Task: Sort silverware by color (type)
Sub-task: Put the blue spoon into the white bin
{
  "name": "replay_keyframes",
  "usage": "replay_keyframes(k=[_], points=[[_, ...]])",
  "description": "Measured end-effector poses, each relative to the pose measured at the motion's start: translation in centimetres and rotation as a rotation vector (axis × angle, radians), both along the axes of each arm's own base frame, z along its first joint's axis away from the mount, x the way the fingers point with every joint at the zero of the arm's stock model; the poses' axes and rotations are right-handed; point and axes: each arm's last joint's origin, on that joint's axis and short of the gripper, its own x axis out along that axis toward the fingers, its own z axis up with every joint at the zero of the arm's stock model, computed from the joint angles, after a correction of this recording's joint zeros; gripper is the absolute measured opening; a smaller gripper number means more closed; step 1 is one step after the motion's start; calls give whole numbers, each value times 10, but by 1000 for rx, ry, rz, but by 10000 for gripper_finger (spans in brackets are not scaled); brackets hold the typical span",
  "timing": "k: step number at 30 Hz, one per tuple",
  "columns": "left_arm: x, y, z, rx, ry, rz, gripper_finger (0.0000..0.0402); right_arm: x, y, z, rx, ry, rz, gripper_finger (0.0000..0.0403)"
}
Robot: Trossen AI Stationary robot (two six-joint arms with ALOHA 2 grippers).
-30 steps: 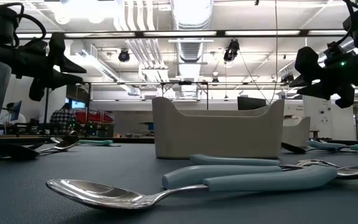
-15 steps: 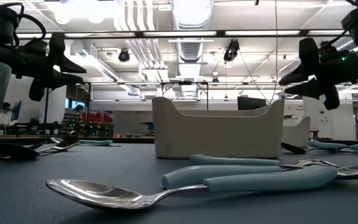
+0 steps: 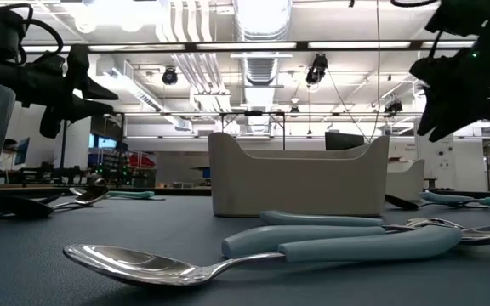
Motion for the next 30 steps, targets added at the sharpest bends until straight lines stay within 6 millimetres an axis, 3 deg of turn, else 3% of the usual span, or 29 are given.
replay_keyframes(k=[8,21,26,30], points=[[0,0,0,0,0,0,123,24,5,-15,187,111,468,144],[0,0,0,0,0,-1,123,49,3,-46,349,230,611,144],[0,0,0,0,1,-1,123,72,0,-34,328,199,705,144],[0,0,0,0,0,-1,123,90,1,-21,180,204,946,143]])
